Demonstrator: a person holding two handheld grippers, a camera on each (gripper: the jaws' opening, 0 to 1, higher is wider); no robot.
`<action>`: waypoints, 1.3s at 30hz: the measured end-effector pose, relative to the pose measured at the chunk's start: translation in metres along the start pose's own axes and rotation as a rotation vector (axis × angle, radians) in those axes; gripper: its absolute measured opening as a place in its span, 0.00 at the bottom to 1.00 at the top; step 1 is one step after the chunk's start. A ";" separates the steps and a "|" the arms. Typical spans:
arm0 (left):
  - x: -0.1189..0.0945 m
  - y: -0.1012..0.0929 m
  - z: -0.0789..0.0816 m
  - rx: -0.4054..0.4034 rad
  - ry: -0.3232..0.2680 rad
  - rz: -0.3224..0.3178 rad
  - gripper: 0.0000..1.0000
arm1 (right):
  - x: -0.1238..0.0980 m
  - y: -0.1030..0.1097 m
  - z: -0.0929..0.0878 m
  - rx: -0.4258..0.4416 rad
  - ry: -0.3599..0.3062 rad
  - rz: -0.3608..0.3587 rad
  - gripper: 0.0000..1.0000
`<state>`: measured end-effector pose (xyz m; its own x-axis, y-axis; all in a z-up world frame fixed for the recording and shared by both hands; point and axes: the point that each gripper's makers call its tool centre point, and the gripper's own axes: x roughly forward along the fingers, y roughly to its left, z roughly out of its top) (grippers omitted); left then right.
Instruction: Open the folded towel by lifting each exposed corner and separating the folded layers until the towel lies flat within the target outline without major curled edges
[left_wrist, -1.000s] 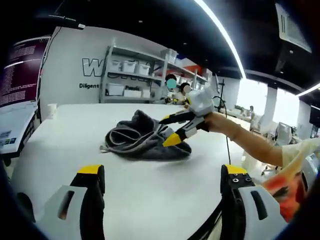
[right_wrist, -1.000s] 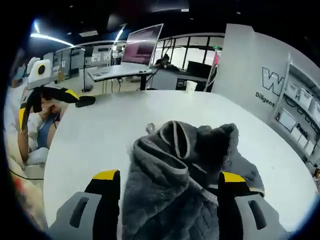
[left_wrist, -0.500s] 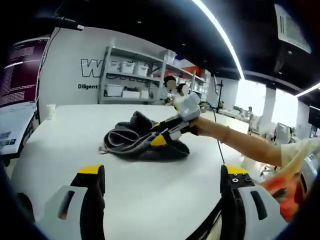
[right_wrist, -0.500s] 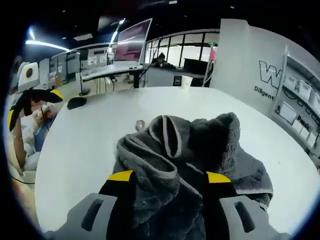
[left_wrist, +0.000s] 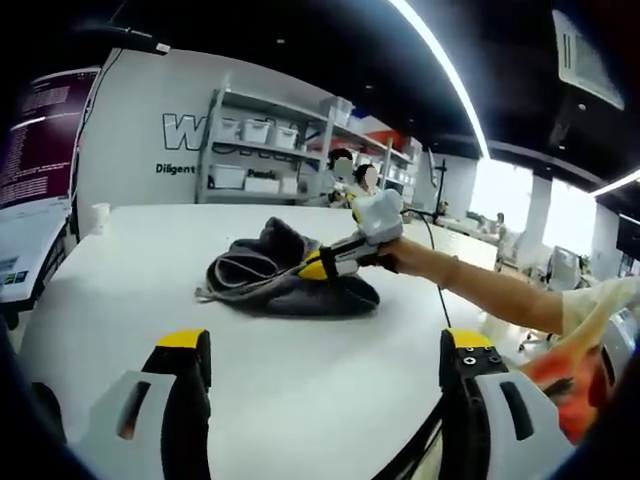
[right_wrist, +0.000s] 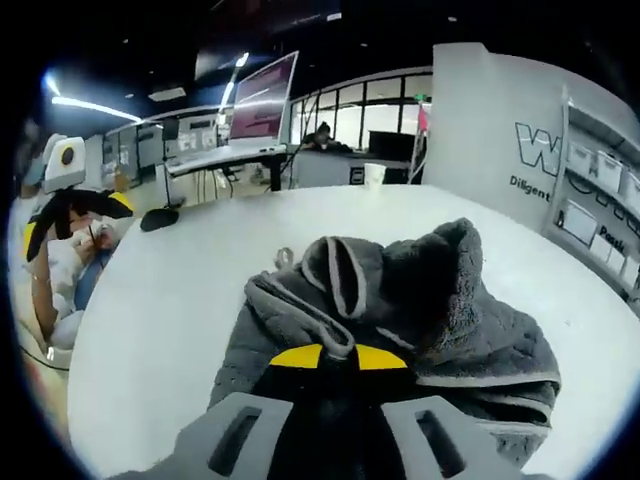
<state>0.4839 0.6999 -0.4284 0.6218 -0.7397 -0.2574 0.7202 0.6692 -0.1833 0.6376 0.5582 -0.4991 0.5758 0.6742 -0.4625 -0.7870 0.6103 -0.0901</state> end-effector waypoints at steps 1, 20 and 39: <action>0.000 -0.001 -0.001 -0.001 0.002 0.000 0.92 | 0.000 0.002 0.000 -0.010 0.000 0.003 0.01; 0.003 -0.002 -0.003 0.005 0.016 -0.004 0.91 | -0.017 0.033 0.032 -0.095 -0.097 0.035 0.00; 0.004 -0.007 -0.005 0.007 0.020 -0.014 0.91 | -0.014 0.090 0.041 -0.133 -0.130 0.176 0.00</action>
<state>0.4799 0.6930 -0.4327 0.6056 -0.7472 -0.2738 0.7308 0.6584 -0.1804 0.5678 0.6205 -0.4646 0.4440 0.8184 -0.3649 -0.8951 0.4241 -0.1378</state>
